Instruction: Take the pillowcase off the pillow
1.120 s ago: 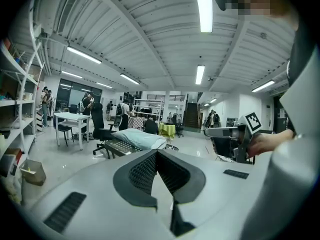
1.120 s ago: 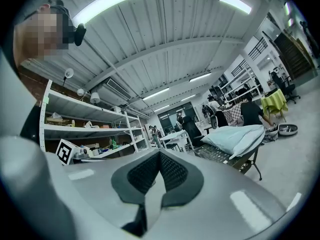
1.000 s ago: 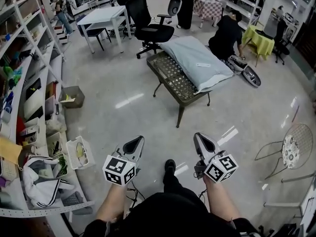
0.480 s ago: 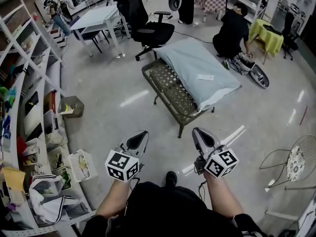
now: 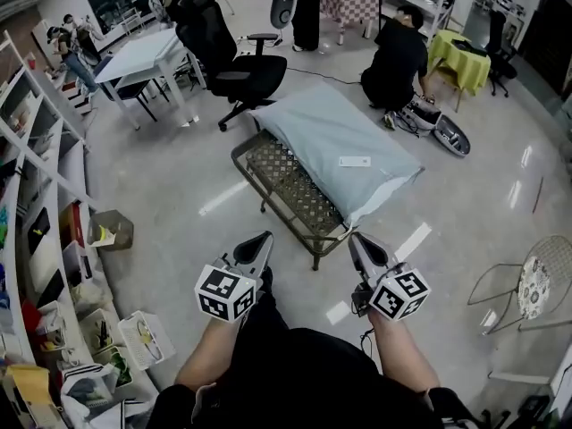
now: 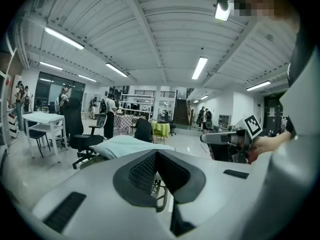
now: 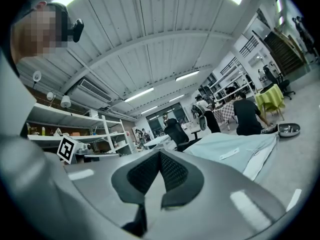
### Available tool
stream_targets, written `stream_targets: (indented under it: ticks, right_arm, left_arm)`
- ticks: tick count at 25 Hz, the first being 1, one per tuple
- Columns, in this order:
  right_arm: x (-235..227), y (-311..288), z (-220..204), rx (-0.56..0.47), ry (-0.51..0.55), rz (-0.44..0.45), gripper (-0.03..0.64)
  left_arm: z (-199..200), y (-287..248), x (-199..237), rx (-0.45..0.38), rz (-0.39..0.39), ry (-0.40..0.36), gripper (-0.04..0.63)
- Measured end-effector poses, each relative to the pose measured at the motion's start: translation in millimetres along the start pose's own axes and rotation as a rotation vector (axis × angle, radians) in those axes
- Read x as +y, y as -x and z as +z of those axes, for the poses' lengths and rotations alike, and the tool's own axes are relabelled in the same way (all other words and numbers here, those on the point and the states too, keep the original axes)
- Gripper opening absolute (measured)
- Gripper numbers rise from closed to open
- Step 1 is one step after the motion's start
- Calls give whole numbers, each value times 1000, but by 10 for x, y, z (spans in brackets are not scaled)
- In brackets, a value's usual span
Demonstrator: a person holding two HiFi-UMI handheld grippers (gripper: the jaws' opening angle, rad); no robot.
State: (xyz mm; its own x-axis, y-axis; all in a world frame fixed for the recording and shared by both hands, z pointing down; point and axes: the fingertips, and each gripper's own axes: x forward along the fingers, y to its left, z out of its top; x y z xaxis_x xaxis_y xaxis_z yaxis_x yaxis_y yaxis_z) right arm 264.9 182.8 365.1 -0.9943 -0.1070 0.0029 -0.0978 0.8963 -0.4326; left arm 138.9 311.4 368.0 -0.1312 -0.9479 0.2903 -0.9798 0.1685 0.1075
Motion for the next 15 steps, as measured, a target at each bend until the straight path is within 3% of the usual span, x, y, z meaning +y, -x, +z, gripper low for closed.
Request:
stream_targets:
  ticks: [7, 15]
  right_arm:
    - [-553, -753, 151, -34, -4, -193, 11]
    - [-1001, -1554, 330, -62, -25, -478, 11]
  left_arm:
    - [241, -998, 761, 40, -172, -29, 2]
    - [536, -2009, 1508, 130, -447, -126, 2]
